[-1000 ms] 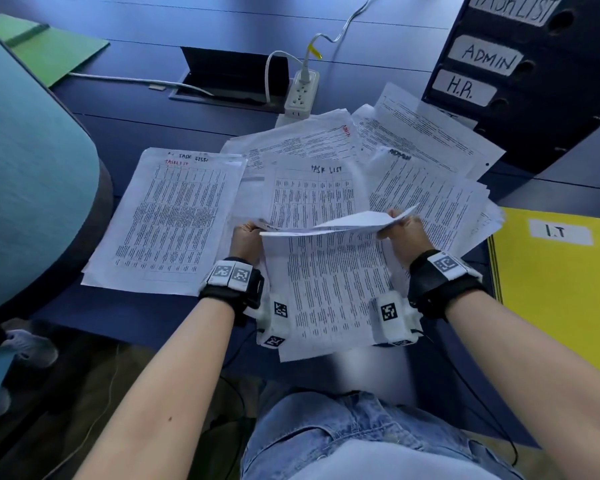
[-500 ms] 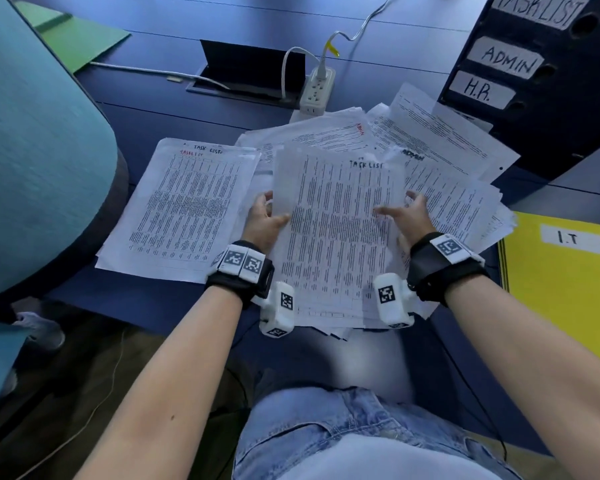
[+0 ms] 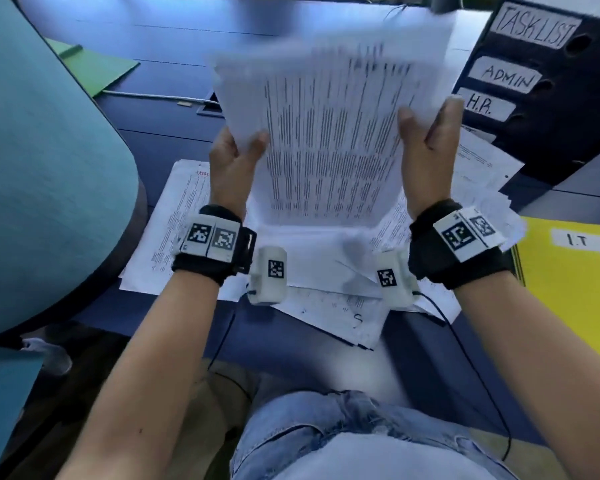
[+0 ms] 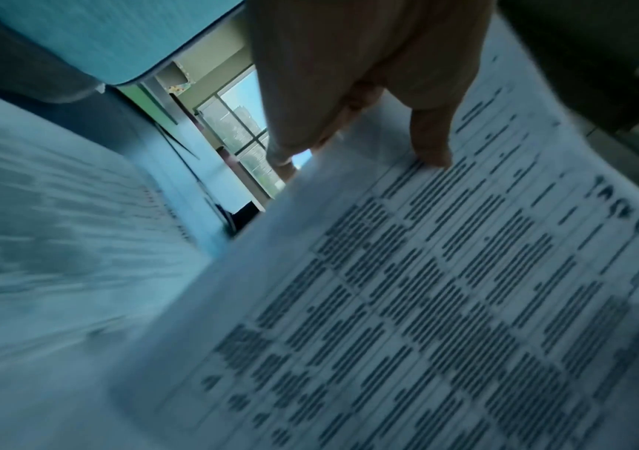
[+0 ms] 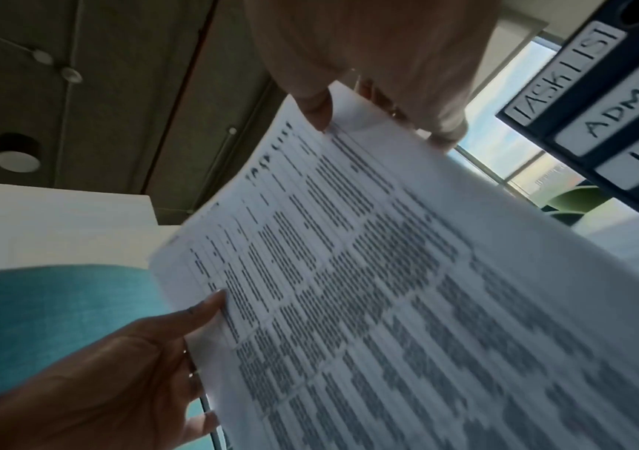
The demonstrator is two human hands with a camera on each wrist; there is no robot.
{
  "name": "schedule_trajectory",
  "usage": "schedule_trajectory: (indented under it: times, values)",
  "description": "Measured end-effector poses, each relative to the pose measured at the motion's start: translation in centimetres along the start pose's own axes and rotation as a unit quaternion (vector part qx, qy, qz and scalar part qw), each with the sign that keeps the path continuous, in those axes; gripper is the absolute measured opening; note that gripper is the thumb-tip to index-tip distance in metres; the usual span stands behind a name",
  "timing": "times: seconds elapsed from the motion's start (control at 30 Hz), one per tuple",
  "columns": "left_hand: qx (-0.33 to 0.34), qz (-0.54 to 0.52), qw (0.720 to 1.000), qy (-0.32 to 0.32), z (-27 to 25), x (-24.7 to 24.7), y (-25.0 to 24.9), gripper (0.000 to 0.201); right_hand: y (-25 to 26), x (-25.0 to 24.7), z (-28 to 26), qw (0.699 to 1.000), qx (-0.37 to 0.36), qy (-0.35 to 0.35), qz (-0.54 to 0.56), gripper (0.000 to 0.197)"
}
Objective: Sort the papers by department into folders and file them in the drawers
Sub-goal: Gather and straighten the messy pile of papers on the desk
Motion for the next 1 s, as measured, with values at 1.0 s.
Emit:
schedule_trajectory:
  times: [1.0]
  values:
    - [-0.15, 0.484, 0.854, -0.12, 5.5, -19.3, 11.0, 0.033, -17.1, 19.6, -14.4, 0.857, 0.356, 0.289, -0.235, 0.016]
Point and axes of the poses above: each hand's wrist, its own z-axis towards the middle knuckle, its own x-axis out of the palm, y = z × x, the point moved 9 cm from there along z, towards the middle knuckle, and after that the axes turned 6 degrees about -x, right-handed, at the moved point
